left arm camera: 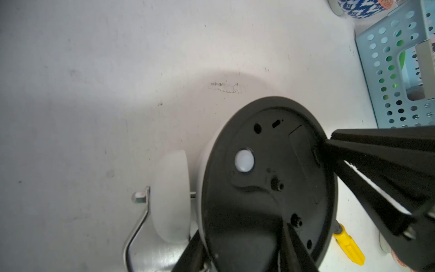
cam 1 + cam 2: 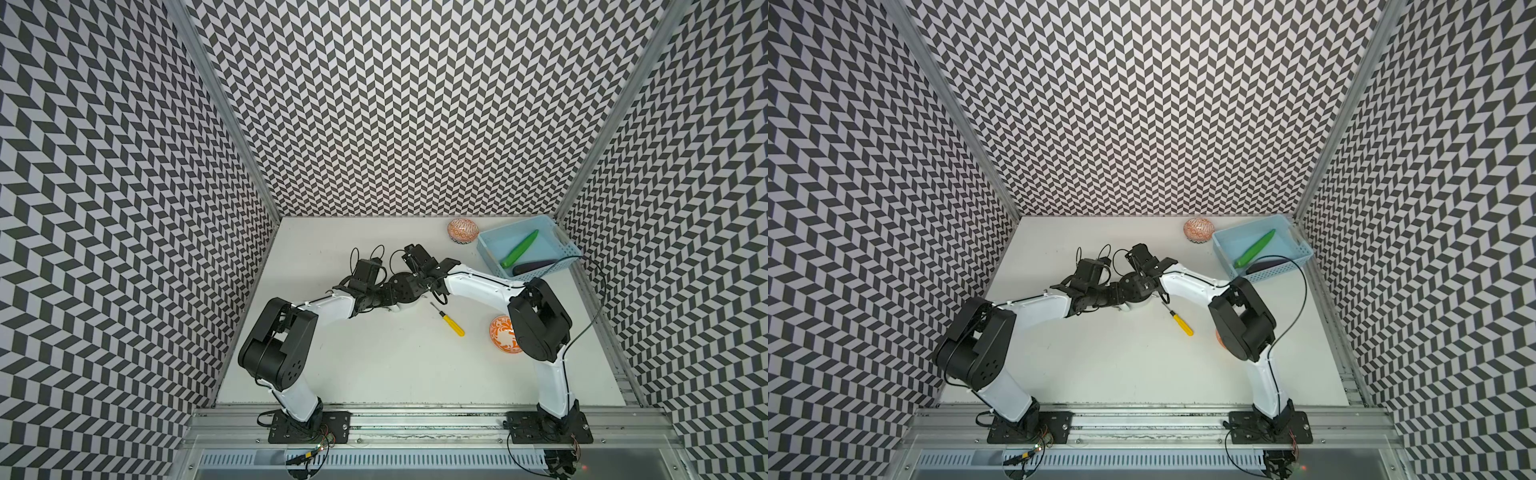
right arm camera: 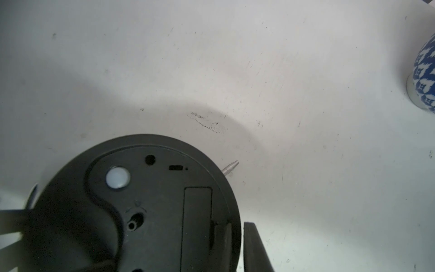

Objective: Remove the battery from the alarm
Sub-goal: Remove the cover from the alarm.

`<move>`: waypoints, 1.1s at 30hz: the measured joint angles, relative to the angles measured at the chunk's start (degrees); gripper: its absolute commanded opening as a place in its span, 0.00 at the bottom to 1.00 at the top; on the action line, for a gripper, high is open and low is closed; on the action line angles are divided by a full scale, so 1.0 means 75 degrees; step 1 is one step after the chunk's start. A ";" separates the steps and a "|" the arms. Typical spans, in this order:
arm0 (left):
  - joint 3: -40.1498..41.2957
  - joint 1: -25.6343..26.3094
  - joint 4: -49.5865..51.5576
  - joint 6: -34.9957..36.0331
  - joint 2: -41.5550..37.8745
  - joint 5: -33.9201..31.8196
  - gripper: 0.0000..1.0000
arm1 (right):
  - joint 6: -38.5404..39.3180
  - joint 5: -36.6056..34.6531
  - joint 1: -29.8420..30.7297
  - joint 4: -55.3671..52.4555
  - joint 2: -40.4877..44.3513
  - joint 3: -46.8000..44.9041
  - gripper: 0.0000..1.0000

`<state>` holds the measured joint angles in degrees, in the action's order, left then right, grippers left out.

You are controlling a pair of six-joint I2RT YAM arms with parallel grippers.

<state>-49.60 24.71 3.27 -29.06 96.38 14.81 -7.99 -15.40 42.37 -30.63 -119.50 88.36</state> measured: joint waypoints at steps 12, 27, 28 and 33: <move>0.0009 0.0000 0.0009 -0.0047 0.0000 -0.0003 0.23 | 0.0560 0.2203 -0.0586 0.0944 0.0379 -0.0746 0.16; 0.0006 0.0000 0.0020 -0.0052 0.0000 -0.0023 0.22 | 0.0154 0.2588 -0.0813 0.0813 0.0385 -0.0498 0.09; 0.0006 0.0003 0.0020 -0.0050 0.0000 -0.0023 0.21 | 0.0099 0.2264 -0.0711 0.0688 0.0350 -0.0396 0.08; 0.0006 0.0000 -0.0017 -0.0067 0.0009 -0.0073 0.21 | 0.0023 0.0930 -0.0344 0.0041 -0.0061 0.0178 0.07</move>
<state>-49.56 24.71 3.14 -29.56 96.44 14.26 -7.81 -8.43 39.79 -30.33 -119.96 89.69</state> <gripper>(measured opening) 0.399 0.091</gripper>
